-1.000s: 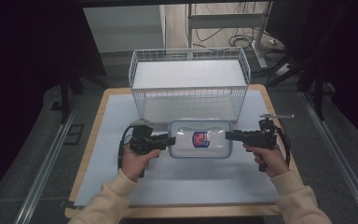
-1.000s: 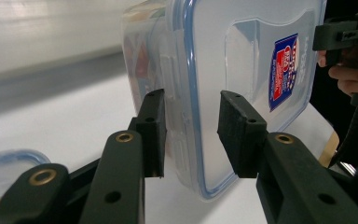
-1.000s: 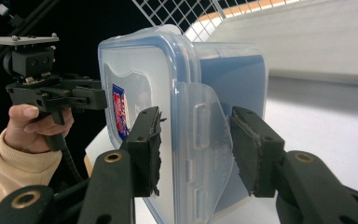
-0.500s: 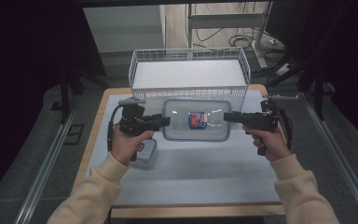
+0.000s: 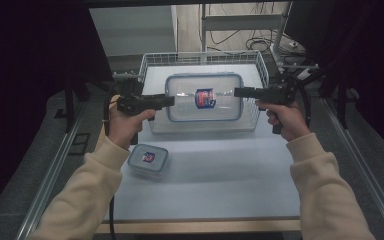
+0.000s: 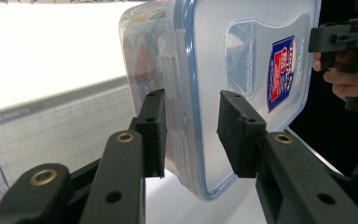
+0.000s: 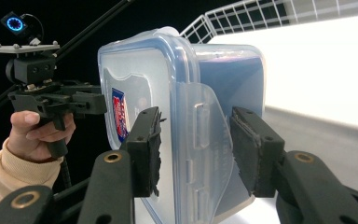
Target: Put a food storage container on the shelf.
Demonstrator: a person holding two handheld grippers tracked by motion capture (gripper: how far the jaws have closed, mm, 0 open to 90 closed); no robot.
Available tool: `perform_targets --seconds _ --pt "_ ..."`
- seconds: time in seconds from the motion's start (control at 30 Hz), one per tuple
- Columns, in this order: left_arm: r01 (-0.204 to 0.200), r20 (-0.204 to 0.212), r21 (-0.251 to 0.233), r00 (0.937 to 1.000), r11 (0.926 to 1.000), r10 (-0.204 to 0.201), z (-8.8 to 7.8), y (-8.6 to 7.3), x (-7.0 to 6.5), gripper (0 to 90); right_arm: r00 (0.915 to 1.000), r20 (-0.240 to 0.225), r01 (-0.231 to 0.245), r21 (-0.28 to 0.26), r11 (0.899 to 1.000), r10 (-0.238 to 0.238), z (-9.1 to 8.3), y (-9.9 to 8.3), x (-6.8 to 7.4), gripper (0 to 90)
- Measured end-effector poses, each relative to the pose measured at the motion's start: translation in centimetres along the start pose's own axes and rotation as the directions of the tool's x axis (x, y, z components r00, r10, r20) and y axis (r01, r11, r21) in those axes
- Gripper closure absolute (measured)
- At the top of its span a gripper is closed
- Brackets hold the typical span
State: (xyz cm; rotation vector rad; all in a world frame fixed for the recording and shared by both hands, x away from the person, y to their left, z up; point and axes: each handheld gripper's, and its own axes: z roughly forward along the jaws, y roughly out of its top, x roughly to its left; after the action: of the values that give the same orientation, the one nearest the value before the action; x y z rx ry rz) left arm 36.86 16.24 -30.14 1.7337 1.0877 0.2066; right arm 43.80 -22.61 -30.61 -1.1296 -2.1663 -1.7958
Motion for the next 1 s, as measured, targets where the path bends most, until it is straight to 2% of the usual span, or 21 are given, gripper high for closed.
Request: perform_targets --seconds 0.1,0.23,0.5,0.63,0.73,0.83,0.9,1.0 --pt "-0.001 -0.003 0.008 1.0 1.0 0.001 0.2 1.0 0.6 63.8 1.0 0.004 0.002 0.002 1.0 -0.002 0.5 1.5 -0.1 53.8" --pt "0.019 0.005 0.006 0.9998 0.9998 -0.019 0.8 2.3 1.8 63.9 0.9997 0.022 0.005 0.008 1.0 -0.005 1.1 3.4 -0.4 53.8" --pt "0.058 0.01 0.025 0.9983 0.998 -0.058 2.2 5.2 3.9 64.1 0.9992 0.03 -0.027 0.016 1.0 0.026 2.6 6.4 -2.1 53.7" --pt "0.062 0.005 0.054 0.998 0.9966 -0.063 3.1 5.7 4.7 63.9 0.9984 0.04 -0.041 0.023 0.999 0.04 3.2 7.1 -3.1 53.5" --pt "0.082 0.004 0.074 0.9966 0.9939 -0.082 3.9 5.9 5.4 63.9 0.9973 0.049 -0.055 0.025 0.998 0.053 3.6 7.3 -3.7 53.4" --pt "0.085 0.004 0.098 0.9963 0.9916 -0.086 4.5 5.9 5.9 63.8 0.9948 0.059 -0.085 0.034 0.996 0.083 3.9 7.3 -4.5 53.3" --pt "0.113 0.023 0.088 0.9931 0.9897 -0.115 4.6 5.9 6.3 64.1 0.9933 0.059 -0.102 0.036 0.994 0.1 4.1 7.3 -4.9 53.3" --pt "0.117 0.025 0.09 0.9925 0.989 -0.12 4.9 6.3 6.6 64.0 0.9902 0.063 -0.127 0.044 0.991 0.124 4.4 7.3 -5.4 52.4"
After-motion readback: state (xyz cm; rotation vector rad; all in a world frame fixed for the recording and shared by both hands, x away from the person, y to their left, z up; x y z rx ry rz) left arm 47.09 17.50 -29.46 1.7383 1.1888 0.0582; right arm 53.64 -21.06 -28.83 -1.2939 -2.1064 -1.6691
